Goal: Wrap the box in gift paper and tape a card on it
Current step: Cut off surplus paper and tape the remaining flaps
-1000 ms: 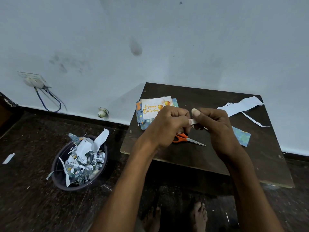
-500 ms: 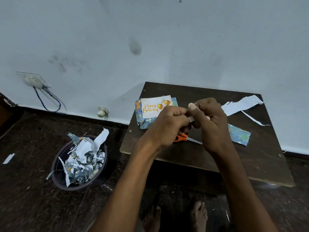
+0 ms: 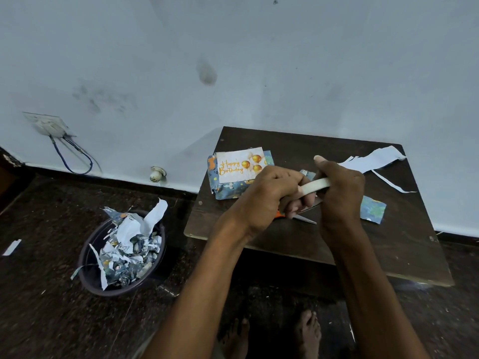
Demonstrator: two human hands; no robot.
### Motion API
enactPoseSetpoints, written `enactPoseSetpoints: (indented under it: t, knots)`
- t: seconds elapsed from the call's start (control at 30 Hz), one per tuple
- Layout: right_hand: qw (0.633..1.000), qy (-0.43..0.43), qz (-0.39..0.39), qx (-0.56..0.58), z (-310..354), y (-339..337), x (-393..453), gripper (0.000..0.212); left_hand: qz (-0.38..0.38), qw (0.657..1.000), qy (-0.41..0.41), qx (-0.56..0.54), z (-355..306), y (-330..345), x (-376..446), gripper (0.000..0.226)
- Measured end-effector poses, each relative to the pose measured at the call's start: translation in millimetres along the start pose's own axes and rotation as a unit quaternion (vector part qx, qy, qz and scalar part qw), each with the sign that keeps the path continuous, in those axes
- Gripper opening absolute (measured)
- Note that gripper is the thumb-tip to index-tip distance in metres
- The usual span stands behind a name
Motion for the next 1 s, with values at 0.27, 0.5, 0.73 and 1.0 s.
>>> enactPoseSetpoints:
  t: [0.27, 0.5, 0.73, 1.0]
  knots:
    - [0.995, -0.063, 0.054, -0.057, 8, 12, -2, 0.059, -0.046, 0.999, -0.004, 0.012, 2, -8, 0, 0.031]
    - [0.968, -0.180, 0.044, -0.171, 26, 16, -17, 0.060, -0.081, 0.996, 0.001, 0.049, 5, -11, 2, 0.038]
    - [0.960, -0.201, 0.020, -0.193, 33, 16, -17, 0.060, -0.104, 0.993, 0.006, 0.060, 7, -16, 3, 0.034]
    - [0.975, -0.155, 0.038, -0.155, 29, 12, -11, 0.067, -0.036, 0.999, -0.019, -0.001, 10, -9, 3, 0.022]
Point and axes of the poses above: each hand's wrist, its own x-axis towards the middle knuckle, its own y-axis out of the palm, z = x × y, the point moved 8 cm from there along x, towards the middle knuckle, and after that the axes turned 4 degrees about -x, right-handed, at the moved point
